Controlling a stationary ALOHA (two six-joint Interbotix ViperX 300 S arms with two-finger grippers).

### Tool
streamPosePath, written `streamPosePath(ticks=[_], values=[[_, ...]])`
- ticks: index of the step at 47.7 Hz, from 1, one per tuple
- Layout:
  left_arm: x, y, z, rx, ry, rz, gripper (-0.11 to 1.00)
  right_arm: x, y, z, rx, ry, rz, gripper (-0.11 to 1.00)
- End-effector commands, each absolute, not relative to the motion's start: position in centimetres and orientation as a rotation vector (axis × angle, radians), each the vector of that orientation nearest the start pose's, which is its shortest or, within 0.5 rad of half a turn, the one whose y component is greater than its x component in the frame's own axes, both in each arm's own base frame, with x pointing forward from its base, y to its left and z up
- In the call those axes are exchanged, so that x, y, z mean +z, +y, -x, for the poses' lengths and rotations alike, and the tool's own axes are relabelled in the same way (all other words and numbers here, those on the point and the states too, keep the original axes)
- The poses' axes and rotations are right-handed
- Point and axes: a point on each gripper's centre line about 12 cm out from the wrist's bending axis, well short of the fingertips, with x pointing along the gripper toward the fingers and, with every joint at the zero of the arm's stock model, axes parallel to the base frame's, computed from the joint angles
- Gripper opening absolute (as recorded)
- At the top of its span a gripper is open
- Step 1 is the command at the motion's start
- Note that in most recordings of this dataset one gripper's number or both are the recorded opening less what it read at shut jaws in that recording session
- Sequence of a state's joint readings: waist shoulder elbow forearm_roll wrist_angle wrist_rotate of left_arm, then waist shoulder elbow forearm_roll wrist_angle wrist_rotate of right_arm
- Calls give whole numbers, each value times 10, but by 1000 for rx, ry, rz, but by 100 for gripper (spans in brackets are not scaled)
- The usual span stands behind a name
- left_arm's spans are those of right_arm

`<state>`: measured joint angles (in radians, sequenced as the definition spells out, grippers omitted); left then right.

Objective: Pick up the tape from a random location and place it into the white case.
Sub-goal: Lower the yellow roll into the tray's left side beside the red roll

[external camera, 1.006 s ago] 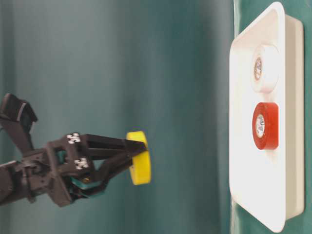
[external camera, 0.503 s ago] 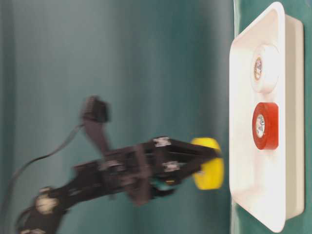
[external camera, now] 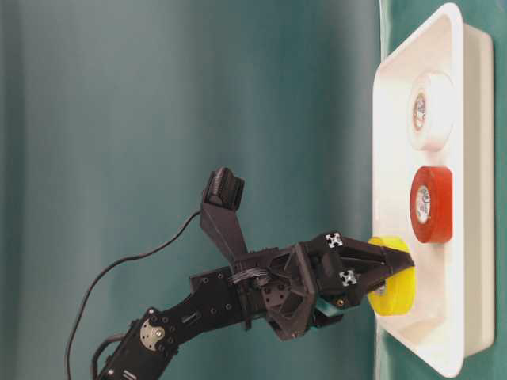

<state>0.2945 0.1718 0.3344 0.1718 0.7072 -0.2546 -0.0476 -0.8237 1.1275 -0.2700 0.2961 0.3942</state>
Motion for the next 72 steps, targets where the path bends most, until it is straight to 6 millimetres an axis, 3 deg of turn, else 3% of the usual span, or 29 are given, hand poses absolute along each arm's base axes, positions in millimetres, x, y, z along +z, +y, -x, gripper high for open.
streamPosePath(ticks=[1,20,30,34,48,72], values=[[169,135,-395,431,1150,213,24,230,-19,-209,-160,552,-122,89],[170,135,-395,430,1144,212,26,229,-19,-209,-161,553,-124,89],[170,135,-395,429,1146,211,85,229,-19,-209,-161,555,-123,89],[170,135,-395,429,1146,211,97,229,-19,-209,-161,555,-123,89],[175,135,-393,431,1141,211,95,229,-19,-209,-162,554,-125,89],[257,124,-391,447,1128,200,95,229,-20,-208,-165,561,-126,89]])
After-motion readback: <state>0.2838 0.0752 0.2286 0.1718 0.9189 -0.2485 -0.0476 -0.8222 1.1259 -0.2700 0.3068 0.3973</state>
